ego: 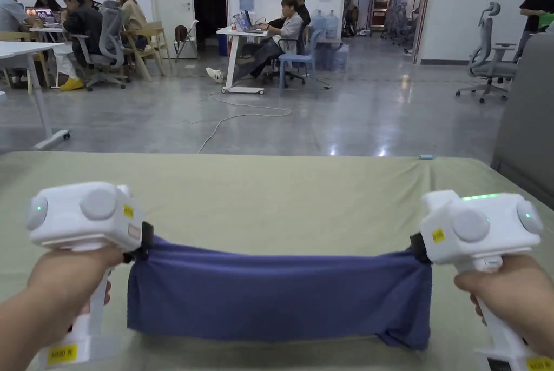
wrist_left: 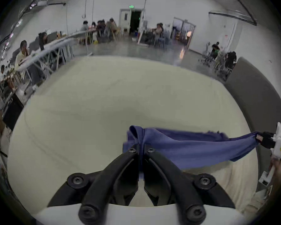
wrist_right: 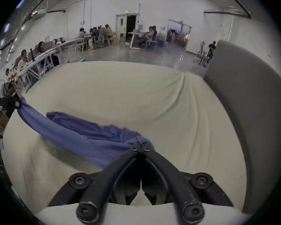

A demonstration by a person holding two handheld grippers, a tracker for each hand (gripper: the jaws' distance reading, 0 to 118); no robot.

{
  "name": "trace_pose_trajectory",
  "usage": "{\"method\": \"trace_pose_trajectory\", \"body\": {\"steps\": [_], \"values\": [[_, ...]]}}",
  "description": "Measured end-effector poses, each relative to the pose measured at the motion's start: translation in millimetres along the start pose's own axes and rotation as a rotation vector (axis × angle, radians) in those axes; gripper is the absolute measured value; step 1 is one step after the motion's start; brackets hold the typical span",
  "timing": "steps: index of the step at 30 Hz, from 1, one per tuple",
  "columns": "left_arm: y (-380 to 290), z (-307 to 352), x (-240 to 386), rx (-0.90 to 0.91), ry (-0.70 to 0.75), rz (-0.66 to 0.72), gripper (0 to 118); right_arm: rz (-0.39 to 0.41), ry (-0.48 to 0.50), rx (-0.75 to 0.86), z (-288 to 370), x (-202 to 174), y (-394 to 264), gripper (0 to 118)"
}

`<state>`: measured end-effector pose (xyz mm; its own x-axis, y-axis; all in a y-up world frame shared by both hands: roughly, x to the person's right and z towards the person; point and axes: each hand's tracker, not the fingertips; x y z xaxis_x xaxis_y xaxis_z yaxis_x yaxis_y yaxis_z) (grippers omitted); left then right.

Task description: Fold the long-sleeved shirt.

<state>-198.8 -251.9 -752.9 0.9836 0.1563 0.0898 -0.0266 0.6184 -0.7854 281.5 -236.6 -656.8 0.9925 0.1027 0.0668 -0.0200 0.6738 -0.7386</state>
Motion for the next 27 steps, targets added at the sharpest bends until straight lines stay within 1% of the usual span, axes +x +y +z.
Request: {"method": "trace_pose_trajectory", "body": {"steps": [2, 4, 7, 8, 9, 11, 13, 16, 18, 21, 24, 25, 27], "values": [[-14, 9, -6, -0.010, -0.005, -0.001, 0, -0.018, 0.015, -0.009, 7, 7, -14, 0], [-30, 27, -7, -0.018, -0.041, 0.001, 0, -0.033, 0.050, 0.008, 31, 9, -30, 0], [-61, 65, -10, -0.032, -0.076, -0.058, 0, -0.013, 0.080, 0.036, 79, 8, -62, 0], [-78, 78, -12, -0.031, -0.070, -0.086, 0, -0.003, 0.095, 0.038, 95, 7, -77, 0], [-95, 91, -14, -0.028, -0.063, -0.083, 0, -0.006, 0.096, 0.042, 112, 4, -94, 0], [-128, 115, -25, -0.068, -0.088, -0.068, 0, 0.005, 0.103, 0.021, 135, -1, -126, 0], [-162, 139, -33, -0.099, -0.118, -0.013, 0, 0.022, 0.095, -0.005, 153, -5, -157, 0], [-210, 173, -40, -0.118, -0.111, -0.020, 0, 0.004, 0.102, -0.060, 179, -8, -202, 0], [-240, 194, -45, -0.136, -0.116, -0.027, 0, -0.005, 0.125, -0.091, 199, -10, -233, 0], [-285, 220, -51, -0.178, -0.126, -0.036, 0, 0.019, 0.122, -0.141, 227, -15, -276, 0], [-321, 229, -62, -0.231, -0.149, -0.058, 0, 0.060, 0.121, -0.207, 247, -22, -316, 0], [-332, 233, -61, -0.245, -0.151, -0.080, 0, 0.083, 0.135, -0.238, 252, -25, -329, 0], [-353, 239, -61, -0.264, -0.141, -0.120, 0, 0.127, 0.127, -0.257, 261, -31, -349, 0]]}}
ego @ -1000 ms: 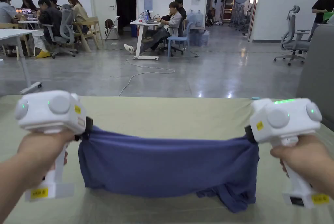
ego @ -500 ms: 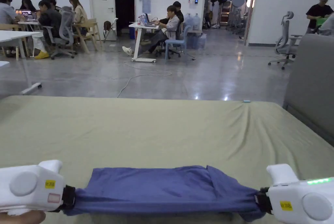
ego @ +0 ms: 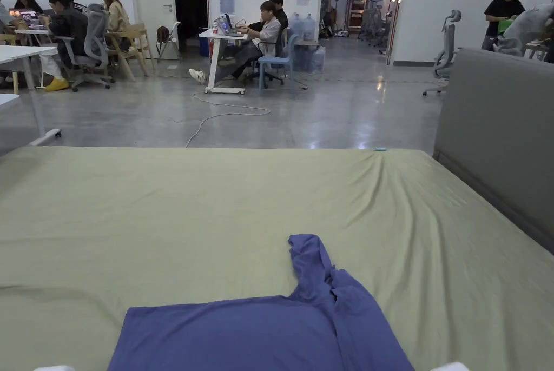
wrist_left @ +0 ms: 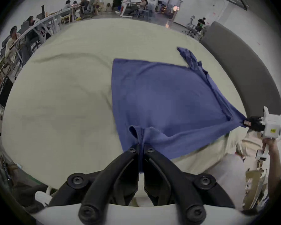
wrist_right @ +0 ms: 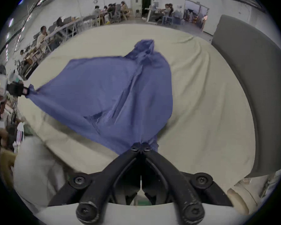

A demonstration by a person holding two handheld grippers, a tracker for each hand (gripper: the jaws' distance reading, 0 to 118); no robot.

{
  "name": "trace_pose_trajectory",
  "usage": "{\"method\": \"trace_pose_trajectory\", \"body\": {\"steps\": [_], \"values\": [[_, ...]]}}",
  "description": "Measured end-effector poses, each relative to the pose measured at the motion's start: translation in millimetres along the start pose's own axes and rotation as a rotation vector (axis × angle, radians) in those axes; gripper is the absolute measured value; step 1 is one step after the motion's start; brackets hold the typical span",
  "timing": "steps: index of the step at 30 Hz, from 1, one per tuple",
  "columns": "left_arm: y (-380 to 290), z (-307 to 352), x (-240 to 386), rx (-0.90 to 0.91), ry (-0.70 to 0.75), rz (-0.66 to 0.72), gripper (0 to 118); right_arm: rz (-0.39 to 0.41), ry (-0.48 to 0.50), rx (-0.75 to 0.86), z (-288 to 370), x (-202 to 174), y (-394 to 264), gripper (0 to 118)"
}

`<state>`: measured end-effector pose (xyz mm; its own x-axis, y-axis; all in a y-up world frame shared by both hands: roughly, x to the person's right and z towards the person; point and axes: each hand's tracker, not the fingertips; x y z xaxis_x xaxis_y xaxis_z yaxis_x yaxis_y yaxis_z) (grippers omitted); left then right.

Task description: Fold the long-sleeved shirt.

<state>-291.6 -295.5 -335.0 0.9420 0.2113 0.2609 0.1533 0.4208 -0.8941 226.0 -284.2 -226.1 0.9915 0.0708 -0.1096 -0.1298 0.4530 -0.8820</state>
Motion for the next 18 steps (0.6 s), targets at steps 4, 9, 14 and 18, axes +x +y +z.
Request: {"method": "trace_pose_trajectory", "body": {"steps": [4, 9, 14, 18], "values": [[-29, 4, 0, -0.029, -0.007, -0.007, 0, 0.042, -0.013, -0.057, 0, -11, -27, 0], [-54, 0, -4, -0.049, -0.015, 0.009, 0, 0.085, -0.002, -0.135, -14, -14, -44, 0], [-75, -29, -5, -0.097, 0.007, 0.029, 0, 0.064, 0.008, -0.199, -47, -13, -52, 0], [-87, -55, -13, -0.170, 0.015, 0.096, 0, 0.067, 0.013, -0.233, -68, -14, -57, 0]]}}
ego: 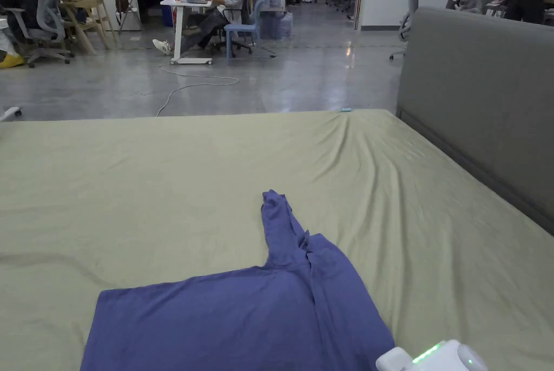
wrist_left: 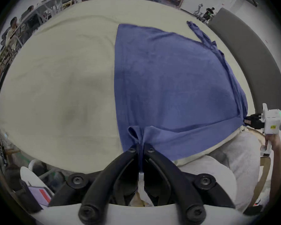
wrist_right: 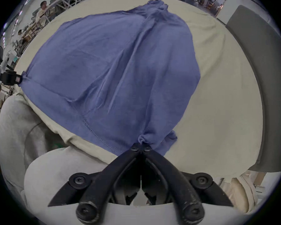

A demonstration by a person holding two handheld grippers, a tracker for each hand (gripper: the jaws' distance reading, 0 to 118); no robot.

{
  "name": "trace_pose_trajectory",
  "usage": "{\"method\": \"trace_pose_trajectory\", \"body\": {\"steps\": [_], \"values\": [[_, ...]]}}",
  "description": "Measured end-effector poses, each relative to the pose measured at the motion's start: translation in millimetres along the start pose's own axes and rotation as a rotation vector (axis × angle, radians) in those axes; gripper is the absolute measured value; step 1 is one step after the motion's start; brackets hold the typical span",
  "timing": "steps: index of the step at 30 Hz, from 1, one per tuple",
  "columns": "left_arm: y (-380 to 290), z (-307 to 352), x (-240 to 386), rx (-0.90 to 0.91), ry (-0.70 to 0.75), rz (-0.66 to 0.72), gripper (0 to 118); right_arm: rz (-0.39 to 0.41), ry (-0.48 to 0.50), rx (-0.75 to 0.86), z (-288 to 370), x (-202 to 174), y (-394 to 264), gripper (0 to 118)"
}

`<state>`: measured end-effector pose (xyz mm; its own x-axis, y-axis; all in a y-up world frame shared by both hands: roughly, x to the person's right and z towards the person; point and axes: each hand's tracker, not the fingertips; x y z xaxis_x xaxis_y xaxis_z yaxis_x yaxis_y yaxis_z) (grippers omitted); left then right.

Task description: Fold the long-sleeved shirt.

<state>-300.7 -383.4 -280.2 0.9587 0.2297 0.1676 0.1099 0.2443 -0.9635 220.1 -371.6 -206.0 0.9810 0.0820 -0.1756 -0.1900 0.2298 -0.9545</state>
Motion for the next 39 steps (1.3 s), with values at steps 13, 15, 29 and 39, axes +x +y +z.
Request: {"method": "trace_pose_trajectory", "body": {"steps": [13, 15, 29, 39], "values": [[13, 52, 6, 0.179, -0.047, 0.148, 101, -0.120, 0.094, 0.063, 44, 27, 10, 68], [16, 94, 18, 0.388, -0.070, 0.133, 118, -0.090, 0.034, 0.221, 85, 31, 12, 113], [67, 83, 89, 0.402, -0.096, 0.114, 0, -0.268, 0.157, 0.326, 55, 31, 73, 0], [136, 65, 86, 0.457, -0.057, 0.063, 0, -0.303, 0.152, 0.532, -18, 118, 450, 115]]}}
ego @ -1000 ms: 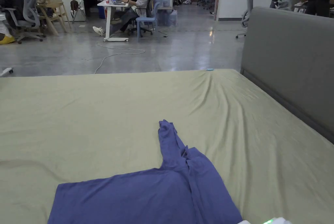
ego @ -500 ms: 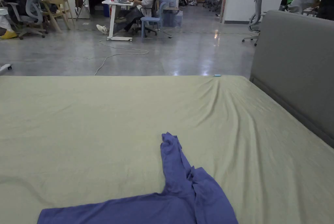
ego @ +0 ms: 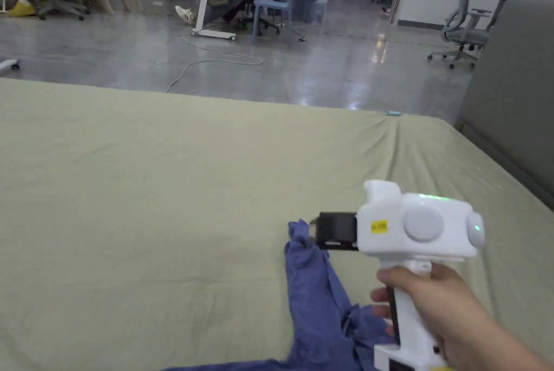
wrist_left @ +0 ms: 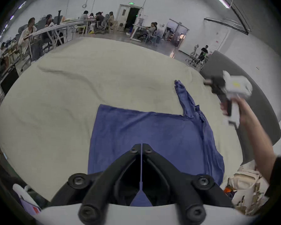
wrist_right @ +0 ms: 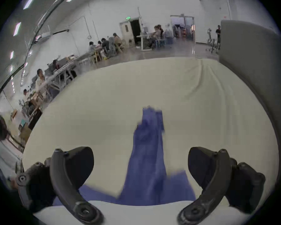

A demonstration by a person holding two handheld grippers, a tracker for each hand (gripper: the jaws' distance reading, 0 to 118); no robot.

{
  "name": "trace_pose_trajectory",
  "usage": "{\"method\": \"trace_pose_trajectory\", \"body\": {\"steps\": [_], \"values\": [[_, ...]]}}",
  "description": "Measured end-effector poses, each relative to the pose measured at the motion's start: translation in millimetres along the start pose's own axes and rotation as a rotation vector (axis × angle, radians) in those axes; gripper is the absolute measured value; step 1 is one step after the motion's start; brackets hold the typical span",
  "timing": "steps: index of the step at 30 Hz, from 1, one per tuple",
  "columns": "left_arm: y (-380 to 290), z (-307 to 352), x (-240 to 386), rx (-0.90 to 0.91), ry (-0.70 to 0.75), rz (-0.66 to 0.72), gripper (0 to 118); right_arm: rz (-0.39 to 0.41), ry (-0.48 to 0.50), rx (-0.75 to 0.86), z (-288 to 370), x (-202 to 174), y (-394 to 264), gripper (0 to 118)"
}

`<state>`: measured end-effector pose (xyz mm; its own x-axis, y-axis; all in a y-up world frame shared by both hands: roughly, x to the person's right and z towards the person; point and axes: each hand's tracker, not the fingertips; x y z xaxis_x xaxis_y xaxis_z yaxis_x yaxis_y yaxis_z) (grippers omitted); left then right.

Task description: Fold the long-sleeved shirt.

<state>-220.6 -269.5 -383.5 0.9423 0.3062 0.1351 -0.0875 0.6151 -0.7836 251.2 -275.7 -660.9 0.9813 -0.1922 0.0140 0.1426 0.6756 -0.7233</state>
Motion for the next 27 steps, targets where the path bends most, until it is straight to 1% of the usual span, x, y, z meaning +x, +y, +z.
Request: {"method": "trace_pose_trajectory", "body": {"steps": [1, 2, 4, 5, 7, 8, 10, 11, 12, 13, 14, 15, 16, 17, 19, 21, 22, 24, 25, 27], "values": [[3, -5, -1, 0.004, 0.016, -0.006, 0, -0.012, -0.012, -0.081, -42, -12, 32, 115], [6, -11, -4, 0.004, 0.037, -0.018, 0, -0.038, -0.054, -0.155, -73, -10, 50, 115], [8, -19, -7, 0.000, 0.061, -0.028, 0, -0.087, -0.111, -0.221, -122, -5, 69, 115], [8, -24, -11, -0.008, 0.070, -0.036, 0, -0.104, -0.130, -0.259, -151, -2, 68, 115], [7, -32, -17, -0.016, 0.083, -0.035, 0, -0.138, -0.186, -0.286, -181, 2, 68, 110], [5, -36, -20, -0.023, 0.085, -0.034, 0, -0.134, -0.190, -0.311, -194, 4, 66, 103], [0, -42, -27, -0.039, 0.090, -0.027, 0, -0.119, -0.202, -0.304, -212, 2, 62, 70], [-3, -45, -30, -0.053, 0.087, -0.024, 0, -0.110, -0.231, -0.334, -215, 3, 58, 57], [-5, -48, -32, -0.071, 0.085, -0.020, 0, -0.076, -0.316, -0.346, -215, 2, 57, 54], [-7, -49, -33, -0.080, 0.086, -0.016, 0, -0.066, -0.249, -0.309, -206, -1, 58, 45], [-8, -49, -35, -0.087, 0.085, -0.013, 0, -0.068, -0.258, -0.319, -200, 0, 63, 15], [-9, -48, -35, -0.090, 0.081, -0.012, 0, -0.077, -0.258, -0.330, -192, 0, 68, 7], [-11, -46, -35, -0.090, 0.079, -0.014, 0, -0.076, -0.242, -0.321, -179, 0, 72, 7], [-11, -43, -33, -0.087, 0.077, -0.018, 0, -0.057, -0.248, -0.278, -152, -8, 69, 7], [-10, -35, -30, -0.077, 0.063, -0.016, 0, -0.005, -0.200, -0.246, -112, -15, 70, 7], [-11, -25, -25, -0.061, 0.045, -0.011, 0, 0.012, -0.156, -0.202, -62, -20, 67, 7], [-12, -18, -21, -0.053, 0.038, -0.013, 0, 0.036, -0.136, -0.183, -32, -26, 59, 7], [-14, -7, -15, -0.040, 0.030, -0.016, 0, 0.108, -0.137, -0.158, 26, -41, 31, 7], [-14, -3, -13, -0.037, 0.025, -0.018, 0, 0.132, -0.130, -0.144, 41, -37, 21, 7], [-15, 7, -7, -0.036, 0.007, -0.007, 0, 0.140, -0.139, -0.159, 82, -44, -16, 7]]}}
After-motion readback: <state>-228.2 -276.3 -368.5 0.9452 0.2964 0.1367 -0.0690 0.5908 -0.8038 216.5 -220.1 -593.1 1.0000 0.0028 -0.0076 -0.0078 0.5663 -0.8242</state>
